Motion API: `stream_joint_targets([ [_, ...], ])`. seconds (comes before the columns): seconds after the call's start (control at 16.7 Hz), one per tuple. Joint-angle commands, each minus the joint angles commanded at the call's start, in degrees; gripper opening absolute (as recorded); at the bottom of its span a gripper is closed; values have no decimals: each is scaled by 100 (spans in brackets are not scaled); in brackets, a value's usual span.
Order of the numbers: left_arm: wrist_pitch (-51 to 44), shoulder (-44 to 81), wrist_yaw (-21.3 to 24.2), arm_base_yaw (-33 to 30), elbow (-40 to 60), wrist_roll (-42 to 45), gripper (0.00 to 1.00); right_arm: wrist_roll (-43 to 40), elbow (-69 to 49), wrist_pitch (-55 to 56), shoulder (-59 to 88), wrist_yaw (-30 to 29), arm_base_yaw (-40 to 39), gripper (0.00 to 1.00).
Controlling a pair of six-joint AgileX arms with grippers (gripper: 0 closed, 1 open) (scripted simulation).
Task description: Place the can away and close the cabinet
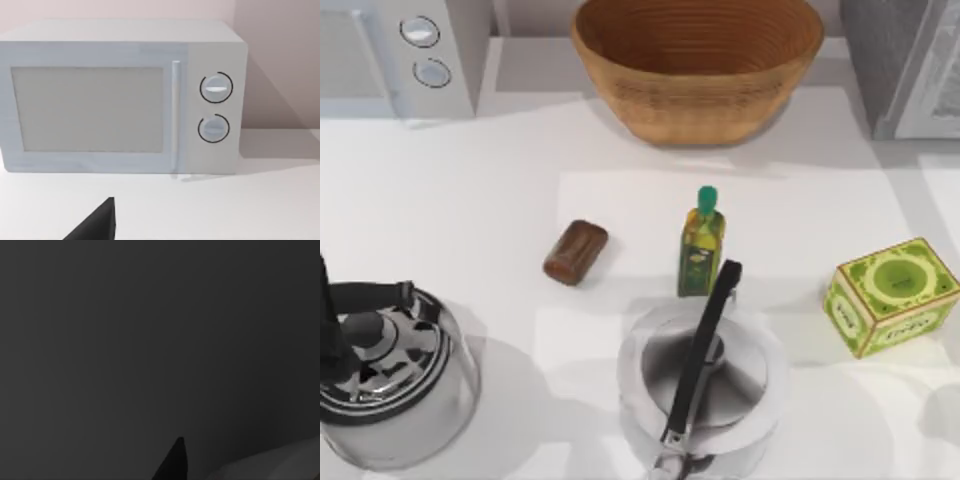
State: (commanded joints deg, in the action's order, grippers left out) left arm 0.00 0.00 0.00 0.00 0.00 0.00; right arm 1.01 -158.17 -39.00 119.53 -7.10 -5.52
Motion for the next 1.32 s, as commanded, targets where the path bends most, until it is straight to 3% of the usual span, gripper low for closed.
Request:
stream_joint_targets([
  [0.3,0,0,0,0,0,0,100,0,0,0,0,0,0,98],
  [0.36,0,0,0,0,0,0,100,0,0,0,0,0,0,100],
  [0.96,0,0,0,0,0,0,100,-3,57,28,-54,9,-7,100],
  [1.32,0,0,0,0,0,0,100,-60,1650,690,-1546,252,45,100],
])
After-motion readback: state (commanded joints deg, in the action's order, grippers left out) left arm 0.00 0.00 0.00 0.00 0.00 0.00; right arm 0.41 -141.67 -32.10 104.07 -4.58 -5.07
